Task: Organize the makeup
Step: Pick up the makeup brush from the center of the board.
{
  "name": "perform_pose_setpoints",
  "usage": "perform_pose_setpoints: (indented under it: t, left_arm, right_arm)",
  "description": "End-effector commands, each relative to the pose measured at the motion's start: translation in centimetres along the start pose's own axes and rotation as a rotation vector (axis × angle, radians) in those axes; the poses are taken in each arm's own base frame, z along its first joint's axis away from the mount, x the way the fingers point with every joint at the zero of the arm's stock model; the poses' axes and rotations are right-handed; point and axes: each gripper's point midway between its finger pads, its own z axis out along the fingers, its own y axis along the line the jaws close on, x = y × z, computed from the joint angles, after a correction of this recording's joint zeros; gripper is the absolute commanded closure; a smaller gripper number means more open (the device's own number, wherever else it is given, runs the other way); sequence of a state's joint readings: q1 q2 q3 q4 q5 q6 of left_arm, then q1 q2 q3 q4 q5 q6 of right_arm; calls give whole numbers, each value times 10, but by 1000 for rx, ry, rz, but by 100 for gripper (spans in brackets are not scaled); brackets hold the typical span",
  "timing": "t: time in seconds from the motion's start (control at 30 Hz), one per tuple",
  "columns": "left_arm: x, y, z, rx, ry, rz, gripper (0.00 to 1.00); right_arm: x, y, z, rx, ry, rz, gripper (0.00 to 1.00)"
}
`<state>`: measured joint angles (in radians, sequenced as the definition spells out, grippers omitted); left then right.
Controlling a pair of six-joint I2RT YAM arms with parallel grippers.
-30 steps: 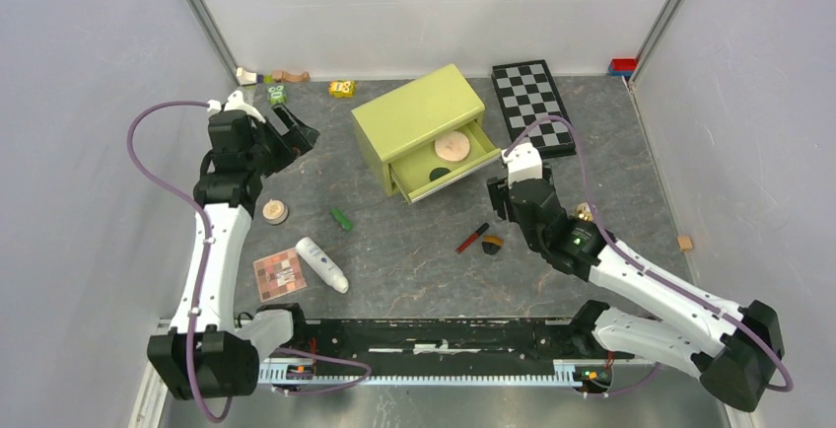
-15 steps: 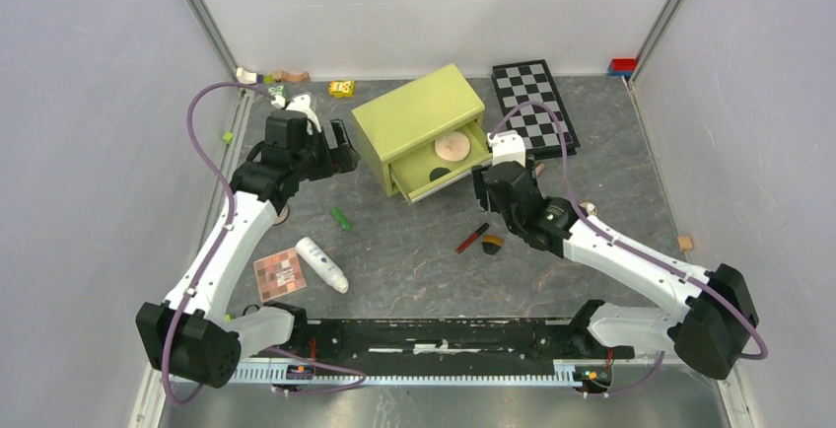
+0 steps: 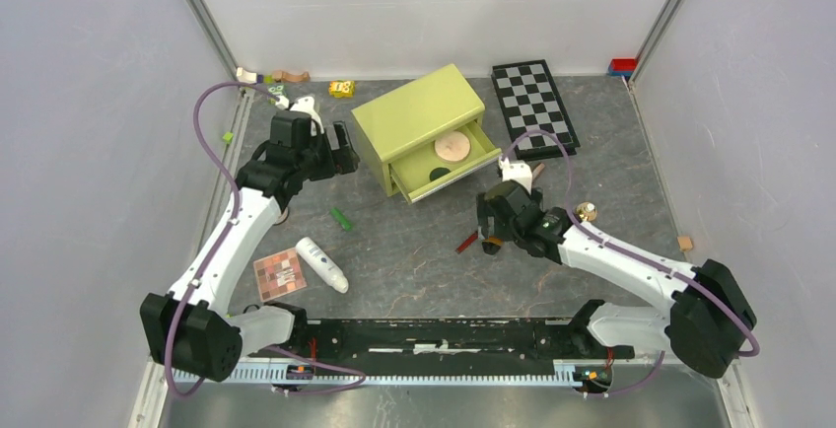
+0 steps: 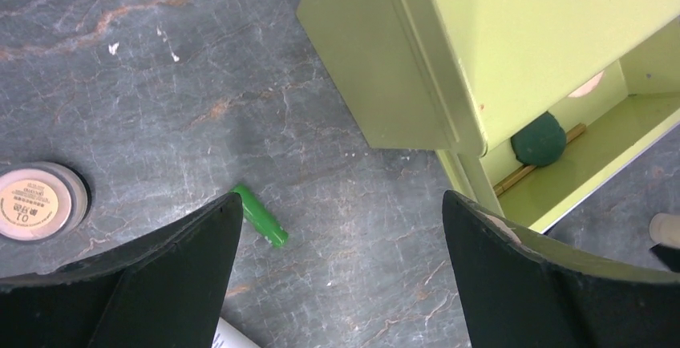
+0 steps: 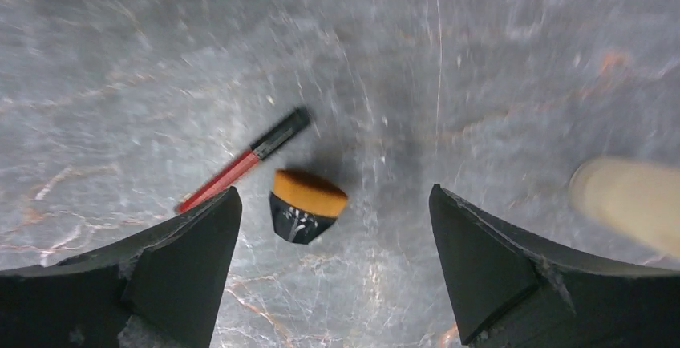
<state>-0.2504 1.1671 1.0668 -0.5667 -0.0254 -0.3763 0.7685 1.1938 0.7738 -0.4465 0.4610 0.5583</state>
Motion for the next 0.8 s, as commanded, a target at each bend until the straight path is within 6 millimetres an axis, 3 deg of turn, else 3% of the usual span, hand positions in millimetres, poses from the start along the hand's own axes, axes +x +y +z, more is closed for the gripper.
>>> perform_pose_setpoints:
  t: [0.0, 0.17, 0.33, 0.5, 0.77]
  left_arm:
    - [-50, -14, -6, 20, -126, 30, 0]
    - [-67, -5, -8, -46, -173, 56, 0]
    - [-62, 9, -12, -105, -181, 78, 0]
    - [-63, 21, -18, -161, -206, 107, 0]
    - [-61, 18, -14, -145, -191, 112, 0]
  right_arm:
    - [30, 8, 9, -12, 67, 184, 5]
    - [38, 11, 28, 56, 112, 237, 2]
    - [49, 18, 36, 65, 164, 247, 5]
    - [57, 10, 35, 73, 150, 274, 13]
    - [68, 10, 39, 75, 197, 230, 20]
